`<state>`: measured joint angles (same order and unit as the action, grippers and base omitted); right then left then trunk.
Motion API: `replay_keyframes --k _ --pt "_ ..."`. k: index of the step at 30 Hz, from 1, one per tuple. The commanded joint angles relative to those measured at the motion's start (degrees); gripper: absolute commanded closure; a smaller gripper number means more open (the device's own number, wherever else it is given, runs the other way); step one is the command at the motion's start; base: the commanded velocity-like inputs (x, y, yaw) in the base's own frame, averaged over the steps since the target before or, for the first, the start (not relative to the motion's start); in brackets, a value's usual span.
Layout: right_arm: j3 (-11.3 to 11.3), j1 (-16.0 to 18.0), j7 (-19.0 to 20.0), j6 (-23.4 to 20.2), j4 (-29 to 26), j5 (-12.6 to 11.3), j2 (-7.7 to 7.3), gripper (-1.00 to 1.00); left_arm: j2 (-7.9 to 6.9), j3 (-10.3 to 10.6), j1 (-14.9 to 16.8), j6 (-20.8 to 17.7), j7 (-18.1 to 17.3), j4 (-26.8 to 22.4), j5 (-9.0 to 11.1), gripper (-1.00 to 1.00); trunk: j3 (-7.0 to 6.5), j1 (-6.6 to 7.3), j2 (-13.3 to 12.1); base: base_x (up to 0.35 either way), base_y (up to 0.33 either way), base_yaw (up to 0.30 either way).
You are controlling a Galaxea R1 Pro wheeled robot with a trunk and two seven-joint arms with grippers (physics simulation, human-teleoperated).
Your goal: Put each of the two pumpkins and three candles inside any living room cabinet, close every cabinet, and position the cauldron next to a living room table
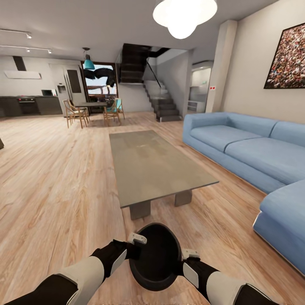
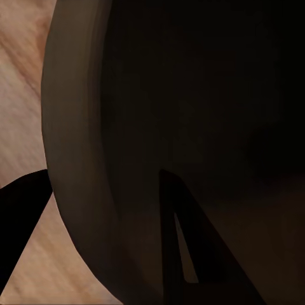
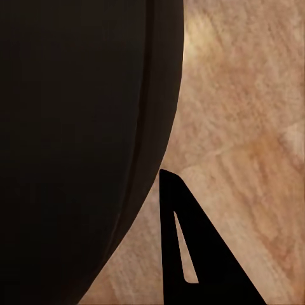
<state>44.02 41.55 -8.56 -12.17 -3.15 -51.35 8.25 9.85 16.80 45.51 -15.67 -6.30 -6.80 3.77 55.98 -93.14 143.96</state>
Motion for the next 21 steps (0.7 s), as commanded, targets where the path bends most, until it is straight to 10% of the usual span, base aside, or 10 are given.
replay_keyframes --k 1,21 --pt "0.14 0.03 -0.23 -0.31 -1.34 -0.86 0.01 1.0 -0.01 0.6 0.02 -0.32 -0.13 -0.14 1.0 1.0 0.14 0.02 0.03 0.033 0.0 0.002" --pt "0.1 0.03 -0.23 -0.31 -1.35 -0.86 0.01 1.0 -0.01 0.6 0.02 -0.32 -0.17 -0.14 1.0 1.0 1.48 0.02 0.03 0.047 0.0 0.0"
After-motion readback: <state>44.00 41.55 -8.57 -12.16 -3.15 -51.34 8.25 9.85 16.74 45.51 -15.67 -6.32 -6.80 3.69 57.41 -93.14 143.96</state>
